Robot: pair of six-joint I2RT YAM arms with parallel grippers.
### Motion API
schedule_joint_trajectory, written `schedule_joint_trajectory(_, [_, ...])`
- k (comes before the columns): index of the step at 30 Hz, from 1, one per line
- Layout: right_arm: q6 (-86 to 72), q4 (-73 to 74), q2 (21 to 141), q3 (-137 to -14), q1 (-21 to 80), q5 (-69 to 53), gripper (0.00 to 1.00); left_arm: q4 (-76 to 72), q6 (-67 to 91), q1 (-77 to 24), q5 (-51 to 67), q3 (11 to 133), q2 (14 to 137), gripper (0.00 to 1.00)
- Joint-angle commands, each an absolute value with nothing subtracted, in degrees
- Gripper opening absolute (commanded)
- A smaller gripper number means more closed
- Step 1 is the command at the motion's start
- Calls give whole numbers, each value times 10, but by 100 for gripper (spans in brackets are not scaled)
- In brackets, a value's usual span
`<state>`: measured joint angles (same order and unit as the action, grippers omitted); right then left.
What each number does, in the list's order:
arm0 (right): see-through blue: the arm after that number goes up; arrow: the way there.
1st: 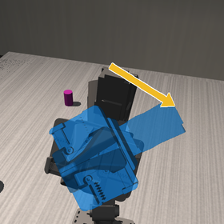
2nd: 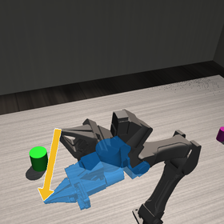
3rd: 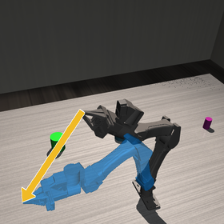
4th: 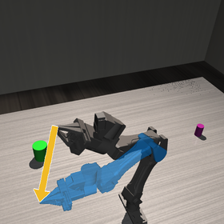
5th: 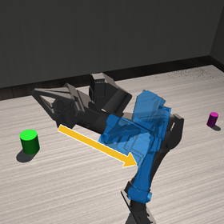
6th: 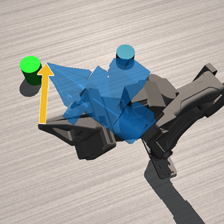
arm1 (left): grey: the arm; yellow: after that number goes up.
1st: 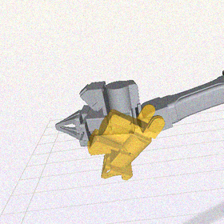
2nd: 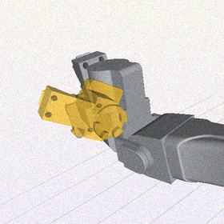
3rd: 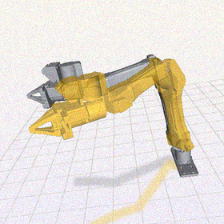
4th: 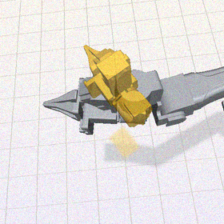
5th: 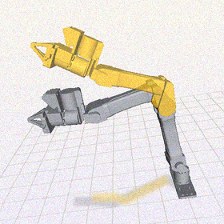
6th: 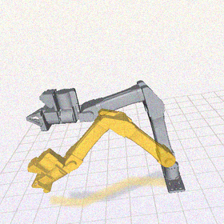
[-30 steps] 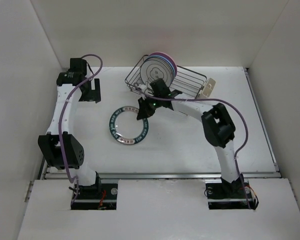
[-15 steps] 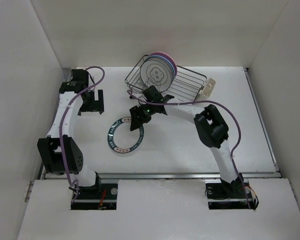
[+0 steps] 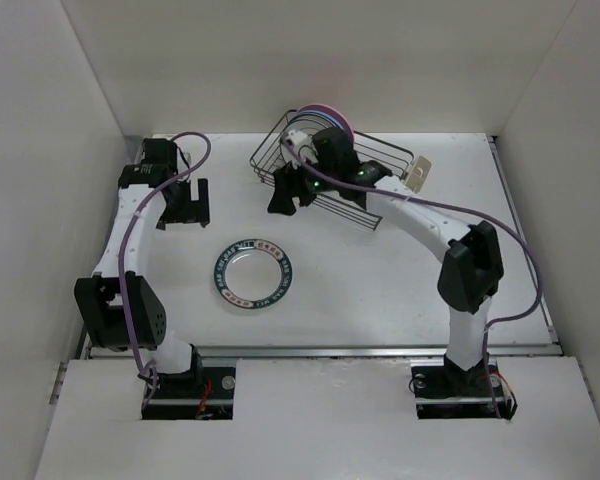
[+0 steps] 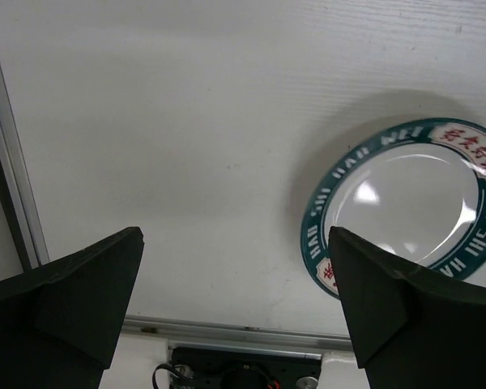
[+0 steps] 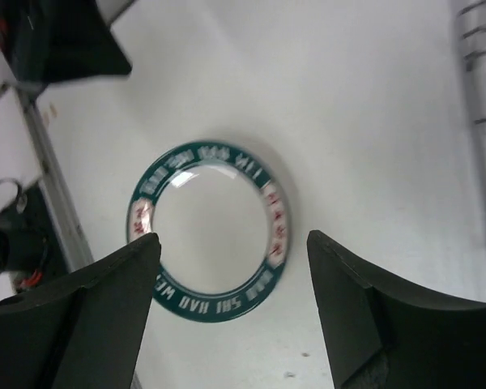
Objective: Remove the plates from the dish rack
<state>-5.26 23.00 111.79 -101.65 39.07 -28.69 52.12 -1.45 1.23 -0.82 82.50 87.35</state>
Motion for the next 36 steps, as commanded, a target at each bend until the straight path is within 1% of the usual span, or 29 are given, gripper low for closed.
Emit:
schedule_joint_trajectory(1, [-47,221,1092,-1058,332,-224,79,522,-28,13,4,821,877,97])
schedule_joint_trajectory(3, [-47,221,1099,-1084,301,-174,76,522,-34,13,4,821,884,97])
schedule_joint_trajectory(6, [-47,228,1136,-1123,277,-97,62,522,-34,13,4,832,898,97])
schedule_joint_trajectory(7, [-47,228,1161,-1153,266,-78,52,522,-34,13,4,839,907,97])
schedule_joint_trajectory(8, [-47,228,1173,-1167,266,-60,47,522,-34,13,4,839,907,97])
schedule_joint_trajectory(11, [-47,228,1222,-1217,250,-19,36,533,-34,13,-1,865,932,97])
schedule_joint_trajectory(15, [-26,228,1273,-1265,236,-28,36,547,-34,13,-7,888,951,95])
schedule_joint_trajectory(23, [-16,207,1302,-1265,220,-13,36,557,-24,13,-25,911,978,95])
schedule_joint_trajectory(25, [-9,207,1303,-1273,220,-18,33,557,-24,13,-25,917,984,95])
schedule_joint_trajectory(27, [-2,222,1303,-1273,220,-27,33,562,-24,13,-25,923,990,95])
schedule_joint_trajectory(29, [4,229,1282,-1273,220,-44,46,563,-24,13,-25,923,990,95])
schedule_joint_trajectory(31, [11,229,1255,-1238,220,-56,54,563,-24,13,-30,923,990,95])
schedule_joint_trajectory(33, [17,208,1215,-1210,220,-39,56,563,-24,13,-30,923,990,95])
schedule_joint_trajectory(36, [17,194,1201,-1192,220,-10,53,563,-18,13,-30,923,995,95])
